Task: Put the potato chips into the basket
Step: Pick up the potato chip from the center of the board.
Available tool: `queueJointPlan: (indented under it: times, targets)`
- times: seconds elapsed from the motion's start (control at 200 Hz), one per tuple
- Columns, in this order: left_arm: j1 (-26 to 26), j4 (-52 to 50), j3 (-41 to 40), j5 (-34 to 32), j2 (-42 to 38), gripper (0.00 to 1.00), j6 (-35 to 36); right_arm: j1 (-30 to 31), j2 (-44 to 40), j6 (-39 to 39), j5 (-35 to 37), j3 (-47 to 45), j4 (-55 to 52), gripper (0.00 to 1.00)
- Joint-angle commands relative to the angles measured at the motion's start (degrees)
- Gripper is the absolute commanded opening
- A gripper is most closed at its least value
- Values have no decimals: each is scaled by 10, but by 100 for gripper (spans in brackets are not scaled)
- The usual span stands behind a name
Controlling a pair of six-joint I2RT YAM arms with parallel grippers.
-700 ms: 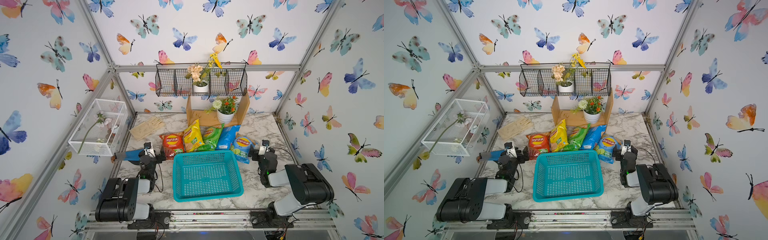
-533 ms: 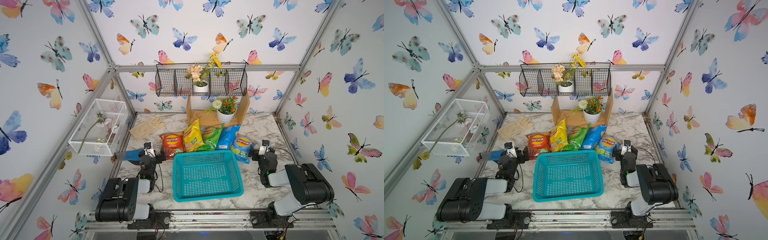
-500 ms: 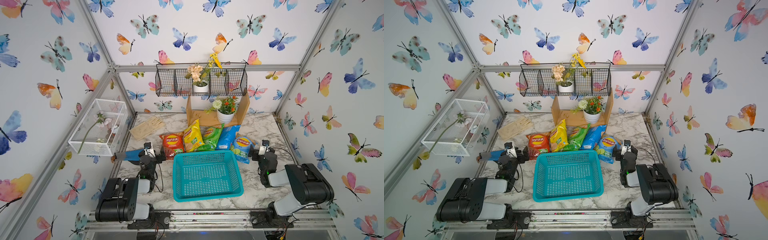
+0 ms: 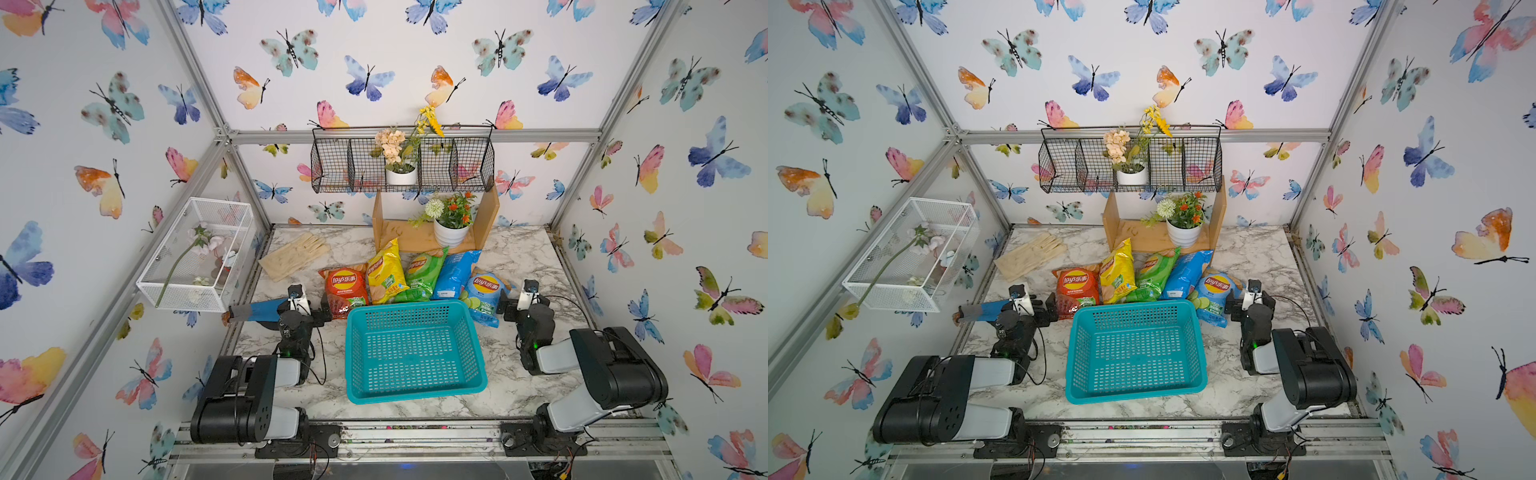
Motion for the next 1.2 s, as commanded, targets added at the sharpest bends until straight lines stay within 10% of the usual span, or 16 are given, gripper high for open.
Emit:
queueJointPlan:
  times: [0.0, 0.701, 1.026, 1.196]
  targets:
    - [-1, -2, 7, 4, 3, 99, 4, -2, -6, 8, 11, 2, 0, 98]
    - [-2, -21, 11, -4, -16, 99, 4, -2, -28, 8, 25, -3, 0, 98]
    - [-42, -306, 139, -77, -100, 99, -51, -2, -165, 131, 92, 182, -445, 98]
    - [-67, -457, 223, -87, -161, 99, -171, -2, -205, 222, 13, 275, -619, 96]
